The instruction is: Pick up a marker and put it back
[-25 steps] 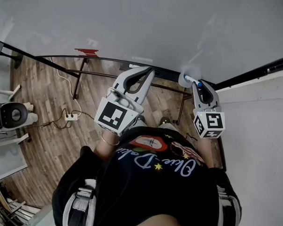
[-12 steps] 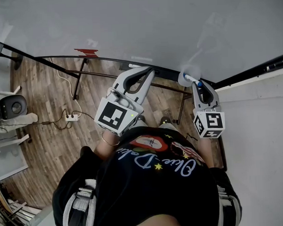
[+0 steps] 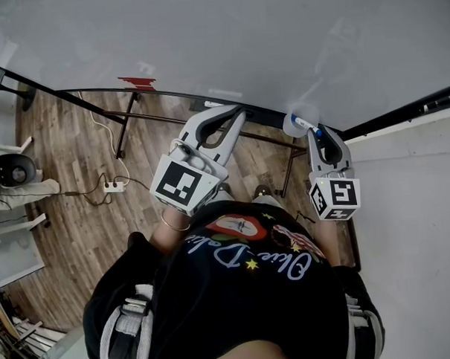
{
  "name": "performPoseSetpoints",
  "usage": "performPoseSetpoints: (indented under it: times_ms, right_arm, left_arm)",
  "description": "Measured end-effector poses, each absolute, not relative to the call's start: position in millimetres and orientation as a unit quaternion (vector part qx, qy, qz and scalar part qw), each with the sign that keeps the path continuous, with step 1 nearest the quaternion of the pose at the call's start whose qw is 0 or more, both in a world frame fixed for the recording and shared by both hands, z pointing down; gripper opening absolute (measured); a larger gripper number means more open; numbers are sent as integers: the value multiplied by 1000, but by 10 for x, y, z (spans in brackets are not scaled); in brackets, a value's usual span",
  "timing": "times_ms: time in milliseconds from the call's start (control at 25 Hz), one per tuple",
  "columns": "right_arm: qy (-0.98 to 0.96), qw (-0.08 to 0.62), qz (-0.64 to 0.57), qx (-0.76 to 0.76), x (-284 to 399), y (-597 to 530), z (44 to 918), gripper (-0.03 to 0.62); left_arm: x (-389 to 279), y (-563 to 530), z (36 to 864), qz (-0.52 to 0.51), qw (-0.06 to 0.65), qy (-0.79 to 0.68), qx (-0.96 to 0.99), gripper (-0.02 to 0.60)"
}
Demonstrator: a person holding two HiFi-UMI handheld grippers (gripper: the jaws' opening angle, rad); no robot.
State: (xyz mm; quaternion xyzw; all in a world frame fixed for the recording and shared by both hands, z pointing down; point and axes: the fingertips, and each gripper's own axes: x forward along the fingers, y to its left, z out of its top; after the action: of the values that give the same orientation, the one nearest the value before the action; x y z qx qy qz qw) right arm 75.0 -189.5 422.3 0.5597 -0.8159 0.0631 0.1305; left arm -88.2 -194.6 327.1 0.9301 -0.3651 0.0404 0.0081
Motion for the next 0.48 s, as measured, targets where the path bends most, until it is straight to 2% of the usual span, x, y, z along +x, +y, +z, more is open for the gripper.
performPoseSetpoints:
  times_ms: [480]
  right_arm:
    - [-819,81,38,567,766,-1883,3810,71]
  left_arm:
    - [-883,-1933,3287,37,5,-360,932,4]
